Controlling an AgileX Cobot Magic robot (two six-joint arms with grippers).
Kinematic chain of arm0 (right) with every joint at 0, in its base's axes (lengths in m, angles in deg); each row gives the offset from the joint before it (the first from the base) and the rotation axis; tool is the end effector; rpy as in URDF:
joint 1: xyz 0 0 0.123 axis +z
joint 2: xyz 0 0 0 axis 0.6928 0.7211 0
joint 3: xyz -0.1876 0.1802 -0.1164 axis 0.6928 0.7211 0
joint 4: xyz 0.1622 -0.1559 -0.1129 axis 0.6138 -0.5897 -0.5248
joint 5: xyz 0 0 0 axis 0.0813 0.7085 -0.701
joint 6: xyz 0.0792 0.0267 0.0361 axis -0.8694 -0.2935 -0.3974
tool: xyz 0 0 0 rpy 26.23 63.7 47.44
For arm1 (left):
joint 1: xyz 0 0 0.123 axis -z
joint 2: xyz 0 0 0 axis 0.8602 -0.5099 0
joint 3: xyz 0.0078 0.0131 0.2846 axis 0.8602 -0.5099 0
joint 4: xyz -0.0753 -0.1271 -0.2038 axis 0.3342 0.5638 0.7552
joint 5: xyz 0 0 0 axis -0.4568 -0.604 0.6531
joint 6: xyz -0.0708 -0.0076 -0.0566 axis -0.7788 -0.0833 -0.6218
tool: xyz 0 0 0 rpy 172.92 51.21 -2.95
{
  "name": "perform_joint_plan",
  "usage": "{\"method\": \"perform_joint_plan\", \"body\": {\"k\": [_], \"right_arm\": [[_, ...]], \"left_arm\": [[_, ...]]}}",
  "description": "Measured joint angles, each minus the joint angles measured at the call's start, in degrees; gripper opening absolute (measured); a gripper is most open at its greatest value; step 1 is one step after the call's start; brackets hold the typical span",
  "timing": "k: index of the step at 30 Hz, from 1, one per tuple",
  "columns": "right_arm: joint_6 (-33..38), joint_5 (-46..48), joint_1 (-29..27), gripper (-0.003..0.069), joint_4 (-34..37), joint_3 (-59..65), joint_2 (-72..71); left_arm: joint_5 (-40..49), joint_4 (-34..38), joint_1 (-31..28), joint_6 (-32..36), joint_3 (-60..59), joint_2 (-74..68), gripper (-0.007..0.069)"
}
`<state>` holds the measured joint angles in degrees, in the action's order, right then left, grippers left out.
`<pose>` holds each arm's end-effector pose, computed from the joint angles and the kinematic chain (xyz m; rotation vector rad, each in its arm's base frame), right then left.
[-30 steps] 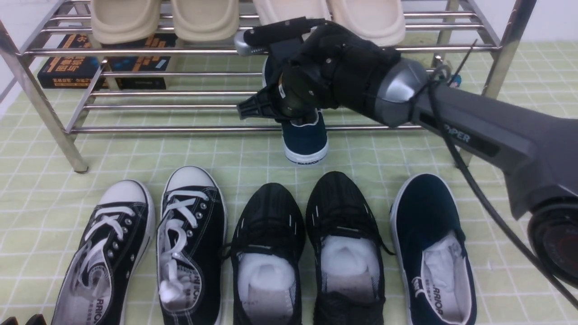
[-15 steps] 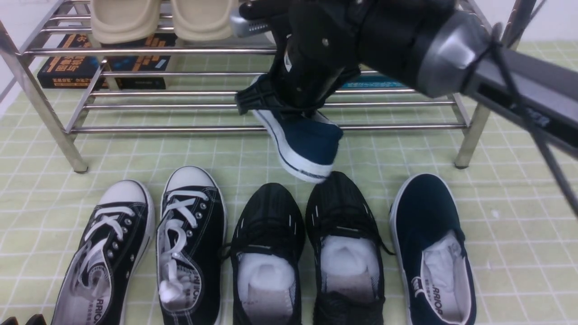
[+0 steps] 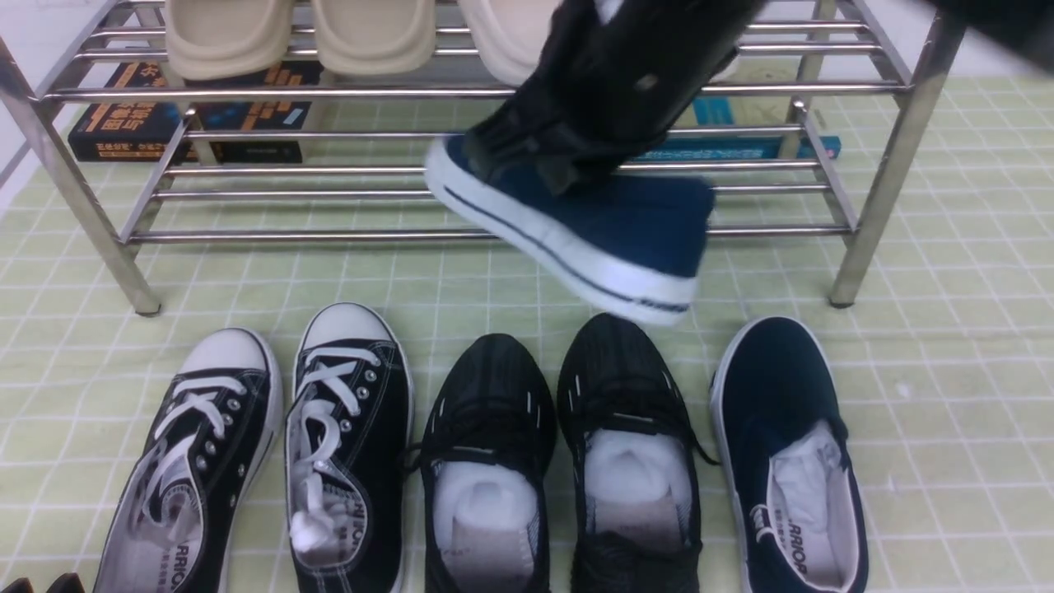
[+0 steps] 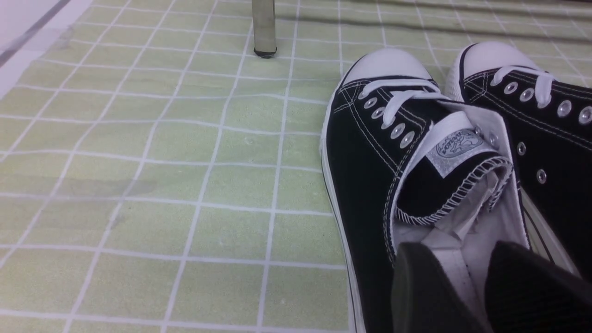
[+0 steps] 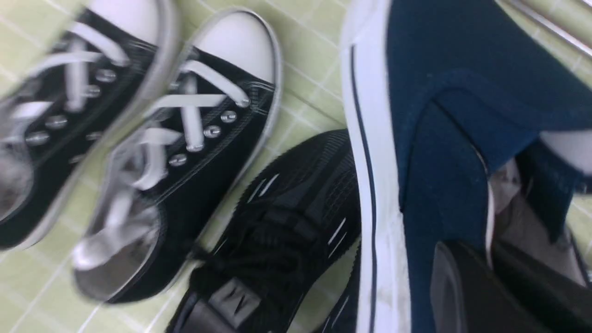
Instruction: Take the shoes off the shelf with your hand from the green coffee tablecloth.
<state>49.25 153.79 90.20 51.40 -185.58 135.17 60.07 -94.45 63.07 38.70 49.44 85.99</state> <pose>0.2712 0.2754 0.4171 -0.7294 2.4301 0.3281 0.0528 0.0018 0.1741 -0.0356 1.8547 -0.0328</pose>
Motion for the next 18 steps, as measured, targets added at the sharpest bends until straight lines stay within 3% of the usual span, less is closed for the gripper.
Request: {"method": "perform_joint_plan", "body": {"k": [13,18], "right_arm": [[-0.7,0.0,0.0,0.0037,-0.1,30.7,-25.2],[-7.6,0.0,0.0,0.0037,-5.1,43.0,-37.7]], "left_arm": [[0.0,0.0,0.0,0.0,0.0,0.0,0.0242],[0.0,0.0,0.0,0.0,0.0,0.0,0.0242]]}}
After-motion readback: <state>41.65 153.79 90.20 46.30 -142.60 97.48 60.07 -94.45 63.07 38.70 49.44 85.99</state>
